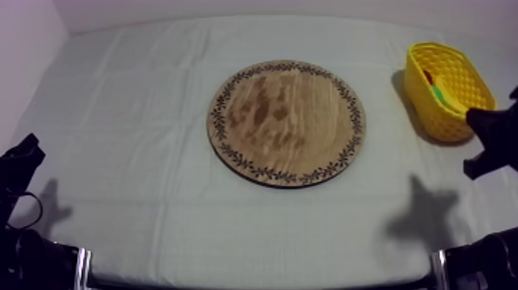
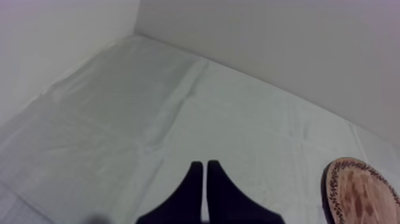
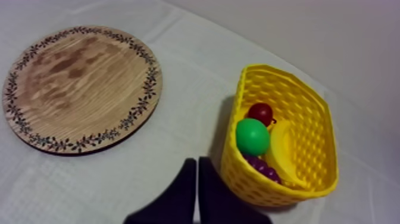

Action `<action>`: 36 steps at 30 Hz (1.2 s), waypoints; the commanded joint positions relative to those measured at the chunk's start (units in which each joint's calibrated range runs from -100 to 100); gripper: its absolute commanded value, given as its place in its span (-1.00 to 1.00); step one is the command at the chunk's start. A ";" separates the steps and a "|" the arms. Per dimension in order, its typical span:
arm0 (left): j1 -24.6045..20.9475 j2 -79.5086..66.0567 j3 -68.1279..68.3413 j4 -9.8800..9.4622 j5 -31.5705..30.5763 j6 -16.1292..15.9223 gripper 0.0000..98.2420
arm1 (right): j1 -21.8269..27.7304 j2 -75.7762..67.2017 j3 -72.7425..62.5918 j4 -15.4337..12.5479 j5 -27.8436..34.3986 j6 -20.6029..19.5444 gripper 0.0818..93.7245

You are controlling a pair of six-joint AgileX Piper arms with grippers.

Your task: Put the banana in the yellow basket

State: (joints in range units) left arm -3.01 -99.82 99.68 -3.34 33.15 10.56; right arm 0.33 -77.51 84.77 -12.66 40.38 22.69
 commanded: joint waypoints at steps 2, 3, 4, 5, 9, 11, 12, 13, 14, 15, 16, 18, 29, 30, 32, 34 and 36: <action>0.01 0.00 -0.01 -0.01 -0.01 0.01 -1.00 | -0.08 -6.54 4.84 -0.18 -0.11 -1.96 -0.99; 0.01 0.00 -0.01 -0.01 -0.01 0.01 -1.00 | -0.13 -7.73 5.78 -0.01 0.07 -2.59 -0.99; 0.01 0.00 -0.01 -0.01 -0.01 0.01 -1.00 | -0.19 -8.83 6.65 0.22 0.25 -3.35 -0.99; 0.01 0.00 -0.01 -0.01 -0.01 0.01 -1.00 | -0.24 -9.87 7.45 0.46 0.38 -4.17 -0.99; 0.01 0.00 -0.01 -0.01 -0.01 0.01 -1.00 | -0.83 -13.55 9.76 2.51 1.45 -8.59 -0.99; 0.01 0.00 -0.01 -0.01 -0.01 0.01 -1.00 | -1.17 -15.17 10.22 3.73 2.73 -11.29 -0.99; 0.01 0.00 -0.01 -0.01 -0.01 0.01 -1.00 | -1.31 -15.89 10.35 4.34 3.42 -13.03 -1.00; 0.01 0.00 -0.01 -0.01 -0.01 0.01 -1.00 | -1.45 -16.55 10.48 4.99 4.09 -15.13 -1.00; 0.01 0.00 -0.01 -0.01 -0.01 0.01 -1.00 | -1.64 -17.03 10.64 5.60 4.61 -17.19 -1.00; 0.01 0.00 -0.01 -0.01 -0.01 0.01 -1.00 | -1.83 -17.37 10.75 6.05 4.95 -18.73 -1.00; 0.01 0.00 -0.01 -0.01 -0.01 0.01 -1.00 | -2.02 -17.61 10.86 6.42 5.14 -19.90 -1.00; 0.01 0.00 -0.01 -0.01 -0.01 0.01 -1.00 | -2.40 -17.89 11.38 7.23 4.70 -21.46 -1.00; 0.01 0.00 -0.01 -0.01 -0.01 0.01 -1.00 | -3.03 -18.24 14.67 10.91 -2.85 -9.49 -0.99; 0.01 0.00 -0.01 -0.01 -0.01 0.01 -1.00 | -3.03 -18.24 14.71 10.94 -2.93 -9.00 -0.99; 0.01 0.00 -0.01 -0.01 -0.01 0.01 -1.00 | -3.02 -18.25 14.74 10.98 -3.03 -8.74 -0.99; 0.01 0.00 -0.01 -0.01 -0.01 0.01 -1.00 | -3.02 -18.25 14.76 11.00 -3.08 -9.01 -0.99; 0.01 0.00 -0.01 -0.01 -0.01 0.01 -1.00 | -3.02 -18.25 14.77 11.01 -3.10 -9.42 -0.99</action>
State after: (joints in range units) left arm -3.01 -99.82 99.68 -3.34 33.15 10.56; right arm -2.69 -95.74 99.54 -1.68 37.34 10.34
